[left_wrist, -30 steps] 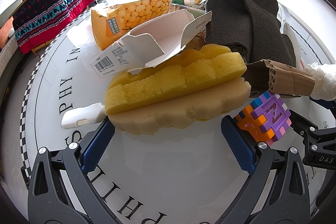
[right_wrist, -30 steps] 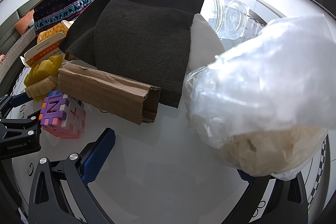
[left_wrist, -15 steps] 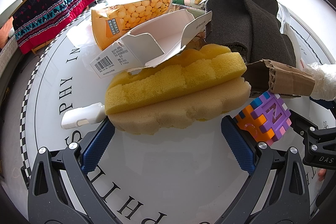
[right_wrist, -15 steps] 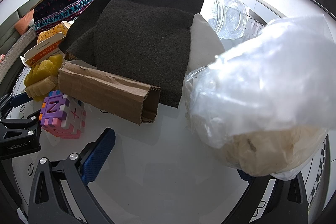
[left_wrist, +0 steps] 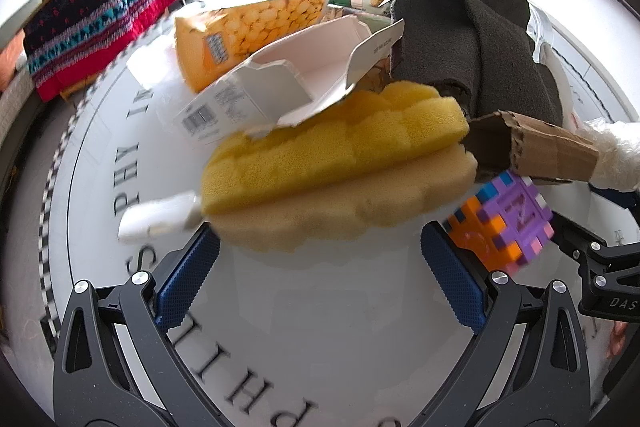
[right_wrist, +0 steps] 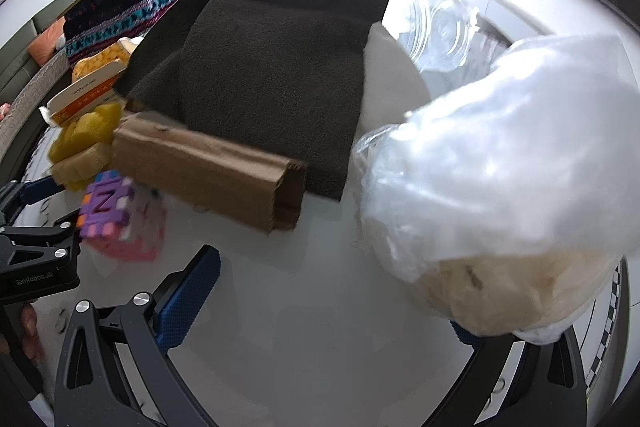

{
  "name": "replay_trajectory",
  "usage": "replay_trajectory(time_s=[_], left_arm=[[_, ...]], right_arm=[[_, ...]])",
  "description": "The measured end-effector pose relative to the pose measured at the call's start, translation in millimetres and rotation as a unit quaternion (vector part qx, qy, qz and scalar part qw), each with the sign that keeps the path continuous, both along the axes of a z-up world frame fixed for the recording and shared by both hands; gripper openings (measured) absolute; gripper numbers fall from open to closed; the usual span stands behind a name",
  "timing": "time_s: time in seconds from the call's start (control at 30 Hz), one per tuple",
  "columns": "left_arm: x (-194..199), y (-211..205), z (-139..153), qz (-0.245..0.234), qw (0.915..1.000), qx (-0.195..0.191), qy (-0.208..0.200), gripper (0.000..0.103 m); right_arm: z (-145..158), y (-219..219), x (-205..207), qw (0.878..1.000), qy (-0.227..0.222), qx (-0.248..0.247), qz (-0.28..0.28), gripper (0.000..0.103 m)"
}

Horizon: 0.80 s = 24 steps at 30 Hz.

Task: Collect trash
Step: 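Grasp the clear plastic bag with the right gripper while the left gripper grasps the foam letter cube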

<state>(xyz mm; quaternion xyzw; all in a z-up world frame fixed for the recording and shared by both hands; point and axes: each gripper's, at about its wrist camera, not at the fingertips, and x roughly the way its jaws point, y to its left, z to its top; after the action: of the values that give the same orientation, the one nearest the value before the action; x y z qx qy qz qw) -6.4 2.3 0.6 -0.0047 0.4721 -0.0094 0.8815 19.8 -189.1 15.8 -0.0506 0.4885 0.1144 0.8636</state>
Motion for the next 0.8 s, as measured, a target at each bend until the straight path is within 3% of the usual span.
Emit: replay_trajectory(time_s=[0.07, 0.17, 0.3, 0.43, 0.57, 0.67, 0.8], left_arm=[[-11, 4, 8, -0.014, 0.9995, -0.026, -0.009, 0.097], [-23, 2, 17, -0.021, 0.9995, -0.012, -0.019, 0.097], [-41, 14, 31, -0.015, 0.9985, -0.047, -0.024, 0.097], [-52, 14, 40, -0.023, 0.9984, -0.041, -0.032, 0.097], [-59, -8, 43, -0.046, 0.9975, -0.04, -0.037, 0.097], [-54, -22, 46, -0.051, 0.997, -0.043, -0.039, 0.097], [-47, -25, 48, -0.029, 0.9976, -0.048, -0.04, 0.097]], right_arm=[[9, -2, -6, 0.999, 0.003, 0.029, 0.014, 0.1], [25, -2, -15, 0.999, -0.002, 0.026, 0.034, 0.1], [42, -6, -29, 0.998, -0.012, 0.03, 0.052, 0.1], [65, -19, -50, 0.997, -0.03, 0.03, 0.069, 0.1], [68, -29, -54, 0.996, -0.035, 0.022, 0.08, 0.1], [66, -32, -59, 0.995, -0.018, 0.055, 0.075, 0.099], [60, -22, -43, 0.991, 0.019, 0.122, 0.059, 0.089]])
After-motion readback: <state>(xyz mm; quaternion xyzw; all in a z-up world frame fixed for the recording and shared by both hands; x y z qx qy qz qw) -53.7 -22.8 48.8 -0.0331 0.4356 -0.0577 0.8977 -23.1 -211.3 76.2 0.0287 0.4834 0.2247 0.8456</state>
